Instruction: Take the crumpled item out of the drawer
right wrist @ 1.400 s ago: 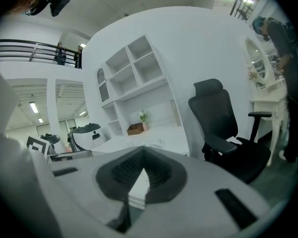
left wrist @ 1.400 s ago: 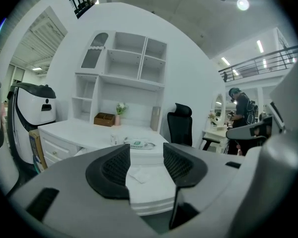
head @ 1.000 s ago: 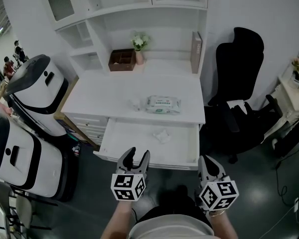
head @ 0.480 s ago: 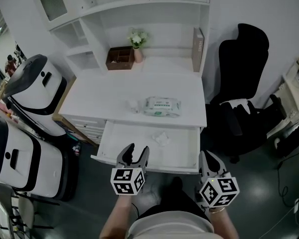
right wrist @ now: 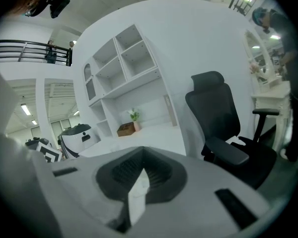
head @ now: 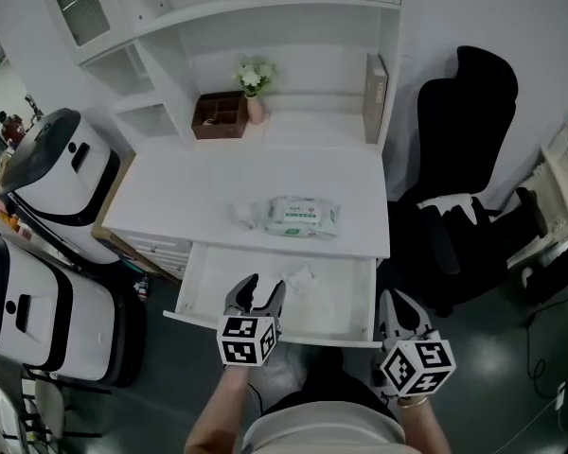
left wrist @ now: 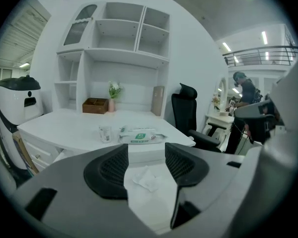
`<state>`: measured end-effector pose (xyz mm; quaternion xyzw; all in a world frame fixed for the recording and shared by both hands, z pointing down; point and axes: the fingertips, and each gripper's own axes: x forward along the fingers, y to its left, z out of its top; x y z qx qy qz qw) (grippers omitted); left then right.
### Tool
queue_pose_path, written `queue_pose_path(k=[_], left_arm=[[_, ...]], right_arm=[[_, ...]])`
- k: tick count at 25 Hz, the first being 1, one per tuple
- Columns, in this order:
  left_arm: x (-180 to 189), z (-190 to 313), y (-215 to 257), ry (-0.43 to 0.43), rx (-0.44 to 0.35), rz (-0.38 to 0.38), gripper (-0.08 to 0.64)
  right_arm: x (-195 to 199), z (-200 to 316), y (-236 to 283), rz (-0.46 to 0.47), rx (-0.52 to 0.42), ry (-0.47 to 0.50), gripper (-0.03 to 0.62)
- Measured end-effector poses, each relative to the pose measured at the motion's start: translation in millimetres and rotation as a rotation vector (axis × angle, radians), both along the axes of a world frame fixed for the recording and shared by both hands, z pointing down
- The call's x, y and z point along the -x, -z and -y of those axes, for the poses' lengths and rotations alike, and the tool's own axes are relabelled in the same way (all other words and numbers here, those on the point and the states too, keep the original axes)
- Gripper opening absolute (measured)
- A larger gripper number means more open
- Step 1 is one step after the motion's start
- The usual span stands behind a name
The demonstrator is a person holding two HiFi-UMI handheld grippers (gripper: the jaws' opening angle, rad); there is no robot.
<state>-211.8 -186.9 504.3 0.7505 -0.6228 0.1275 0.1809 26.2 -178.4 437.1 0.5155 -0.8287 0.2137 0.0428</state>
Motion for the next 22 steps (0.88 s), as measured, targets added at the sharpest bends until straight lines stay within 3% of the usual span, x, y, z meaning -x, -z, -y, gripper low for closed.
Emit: queue_pose_path(k=[22], left_arm=[[-45, 66, -96, -0.155, 0.243, 0.128, 0.21]], right_arm=[[-22, 41, -28, 0.015, 0.08, -0.032, 0.002]])
